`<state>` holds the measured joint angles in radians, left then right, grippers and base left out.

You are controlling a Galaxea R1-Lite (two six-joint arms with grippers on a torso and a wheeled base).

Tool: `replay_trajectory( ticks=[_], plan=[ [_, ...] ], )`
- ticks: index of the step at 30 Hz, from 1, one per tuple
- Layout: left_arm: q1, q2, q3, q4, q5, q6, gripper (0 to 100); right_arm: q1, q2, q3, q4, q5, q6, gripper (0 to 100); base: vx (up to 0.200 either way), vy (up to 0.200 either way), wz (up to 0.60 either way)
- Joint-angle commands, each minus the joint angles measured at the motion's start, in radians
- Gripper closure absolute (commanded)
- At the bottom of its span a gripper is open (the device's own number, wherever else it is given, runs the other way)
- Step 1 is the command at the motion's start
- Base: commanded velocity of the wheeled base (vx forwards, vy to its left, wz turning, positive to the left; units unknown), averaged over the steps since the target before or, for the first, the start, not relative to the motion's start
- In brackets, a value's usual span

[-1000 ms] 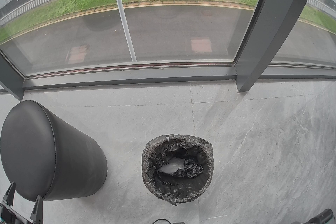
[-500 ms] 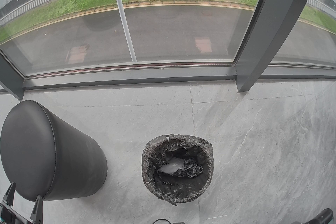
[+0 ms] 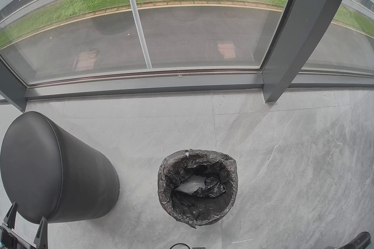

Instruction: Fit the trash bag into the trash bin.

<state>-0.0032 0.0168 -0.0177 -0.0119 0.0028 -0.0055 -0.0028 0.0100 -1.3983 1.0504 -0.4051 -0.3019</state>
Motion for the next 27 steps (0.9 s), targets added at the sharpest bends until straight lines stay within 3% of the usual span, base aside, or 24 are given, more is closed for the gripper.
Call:
replay_trajectory(
  ticks=[1,4,6,7,11,12,13,15,17,18,20,27],
  plan=[
    [0.0,-0.017,0.018,0.0,0.0,-0.001,0,0.0,-0.007,0.11,-0.035,0.002,0.015,100,0.0,0.0,0.0],
    [0.0,-0.017,0.018,0.0,0.0,-0.001,0,0.0,-0.007,0.163,-0.072,0.002,0.038,100,0.0,0.0,0.0],
    [0.0,-0.017,0.018,0.0,0.0,-0.001,0,0.0,-0.007,0.341,-0.217,0.002,0.09,100,0.0,0.0,0.0],
    [0.0,-0.017,0.018,0.0,0.0,-0.001,0,0.001,-0.007,0.351,-0.225,0.002,0.092,100,0.0,0.0,0.0],
    [0.0,-0.017,0.018,0.0,0.0,-0.001,0,0.0,-0.007,0.605,-0.477,0.003,0.155,100,0.0,0.0,0.0],
    [0.0,-0.017,0.018,0.0,0.0,-0.001,0,0.0,-0.007,0.605,-0.477,0.003,0.155,100,0.0,0.0,0.0],
    [0.0,-0.017,0.018,0.0,0.0,-0.001,0,0.0,-0.007,0.731,-0.635,0.005,0.176,100,0.0,0.0,0.0],
    [0.0,-0.017,0.018,0.0,0.0,-0.001,0,0.0,-0.007,0.868,-0.822,0.023,0.181,100,0.0,0.0,0.0],
    [0.0,-0.017,0.018,0.0,0.0,-0.001,0,0.0,-0.007,0.927,-0.899,0.037,0.179,100,0.0,0.0,0.0],
    [0.0,-0.017,0.018,0.0,0.0,-0.001,0,0.0,-0.007,1.039,-1.03,0.071,0.173,100,0.0,0.0,0.0],
    [0.0,-0.017,0.018,0.0,0.0,-0.001,0,0.0,-0.007,1.131,-1.116,0.101,0.173,100,0.0,0.0,0.0],
    [0.0,-0.017,0.018,0.0,0.0,-0.001,0,0.001,-0.007,1.269,-1.187,0.112,0.184,100,0.0,0.0,0.0]
  ],
)
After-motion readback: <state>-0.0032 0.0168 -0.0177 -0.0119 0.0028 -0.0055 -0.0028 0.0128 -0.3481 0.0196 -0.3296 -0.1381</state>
